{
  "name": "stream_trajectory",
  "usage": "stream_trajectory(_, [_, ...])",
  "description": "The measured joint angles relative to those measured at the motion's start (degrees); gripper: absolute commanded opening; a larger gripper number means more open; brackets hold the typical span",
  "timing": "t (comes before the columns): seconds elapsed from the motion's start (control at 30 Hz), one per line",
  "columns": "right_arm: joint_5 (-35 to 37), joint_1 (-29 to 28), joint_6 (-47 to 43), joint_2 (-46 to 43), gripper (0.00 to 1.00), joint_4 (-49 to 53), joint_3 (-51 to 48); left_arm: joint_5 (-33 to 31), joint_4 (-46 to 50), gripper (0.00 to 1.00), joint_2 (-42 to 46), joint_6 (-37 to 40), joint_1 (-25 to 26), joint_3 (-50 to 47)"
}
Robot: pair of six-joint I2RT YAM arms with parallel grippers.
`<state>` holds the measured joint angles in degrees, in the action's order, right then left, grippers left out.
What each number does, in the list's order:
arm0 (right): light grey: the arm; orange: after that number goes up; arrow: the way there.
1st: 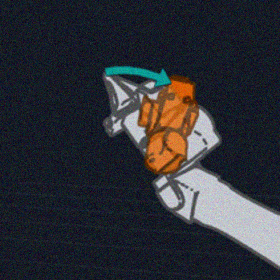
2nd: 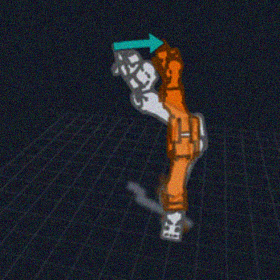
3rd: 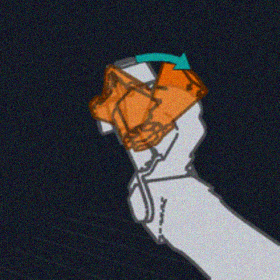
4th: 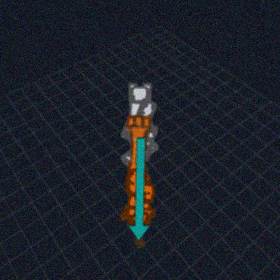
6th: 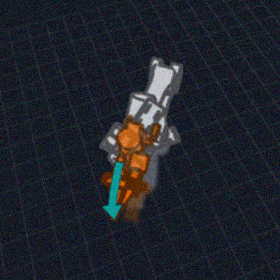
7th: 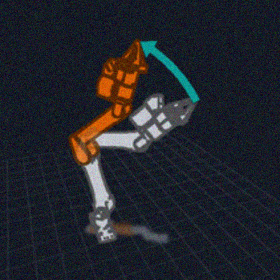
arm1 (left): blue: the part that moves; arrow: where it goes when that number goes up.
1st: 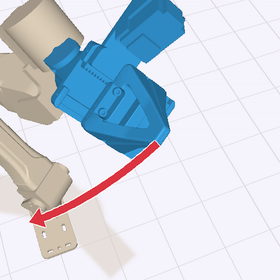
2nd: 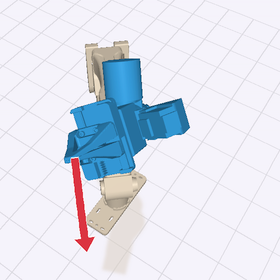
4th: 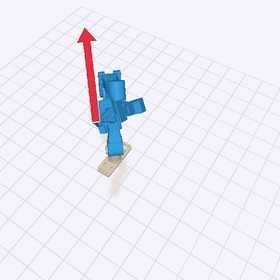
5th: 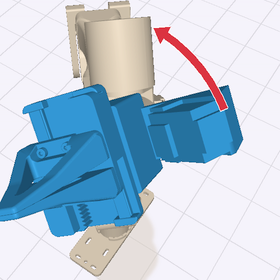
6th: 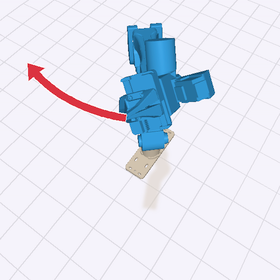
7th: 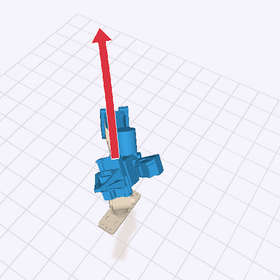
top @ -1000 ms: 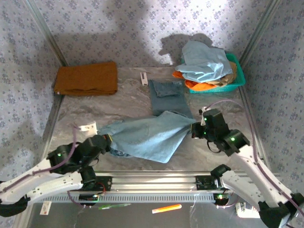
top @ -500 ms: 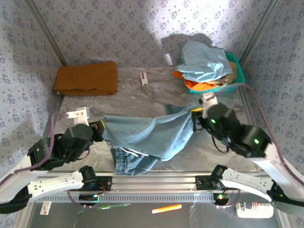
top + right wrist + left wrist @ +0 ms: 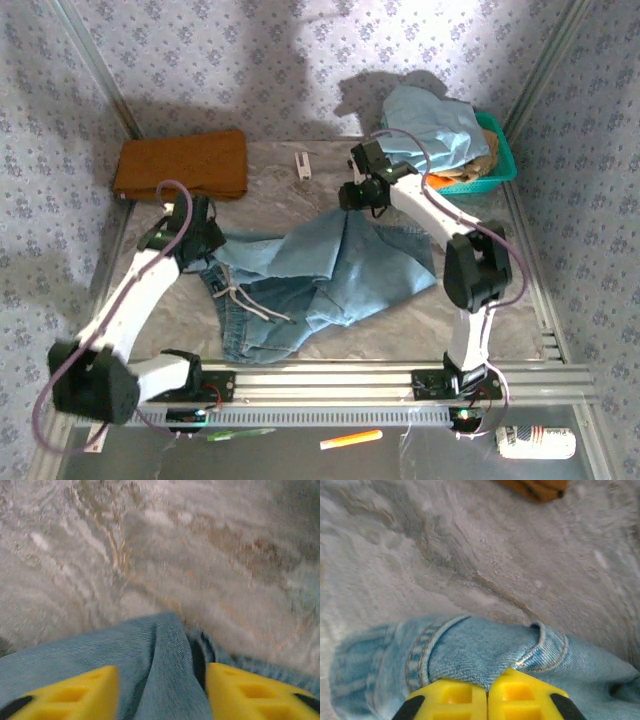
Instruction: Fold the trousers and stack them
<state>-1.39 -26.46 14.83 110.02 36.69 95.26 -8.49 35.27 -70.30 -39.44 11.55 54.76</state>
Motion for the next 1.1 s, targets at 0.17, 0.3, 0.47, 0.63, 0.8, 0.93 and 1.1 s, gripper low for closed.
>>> stream_trajectory(0.17, [2.9, -0.9, 0.9, -4.6, 0.9, 2.0, 0.7, 3.1, -1.5, 1.0, -8.0, 1.0, -4.1, 3.6])
stream_trajectory(0.3, [8.0, -5.1, 2.9, -20.8, 0.84, 1.4, -13.1, 4.4, -2.1, 1.0, -2.2, 0.9, -3.7, 3.7])
stream_trajectory(0.47, [11.8, -16.4, 7.4, -36.6, 0.61, 1.4, -34.0, 4.4, -1.6, 0.97, 11.8, -0.7, 3.1, -5.4])
stream_trajectory(0.63, [12.1, -28.0, 12.5, -36.5, 0.54, 2.1, -46.9, 4.0, 3.4, 0.96, 19.6, -5.0, 15.5, -17.7])
stream_trajectory(0.8, [12.2, -31.6, 14.3, -31.4, 0.61, 0.5, -48.6, 3.3, 4.5, 0.89, 19.9, -9.8, 17.8, -27.5])
stream_trajectory(0.93, [12.4, -31.6, 14.3, -27.4, 0.55, -1.6, -48.6, 3.5, 2.0, 0.61, 18.9, -12.2, 17.9, -31.3])
stream_trajectory(1.1, [14.0, -31.6, 14.3, -25.7, 0.16, -1.9, -48.0, 3.5, -2.3, 0.14, 18.9, -12.9, 18.3, -32.6])
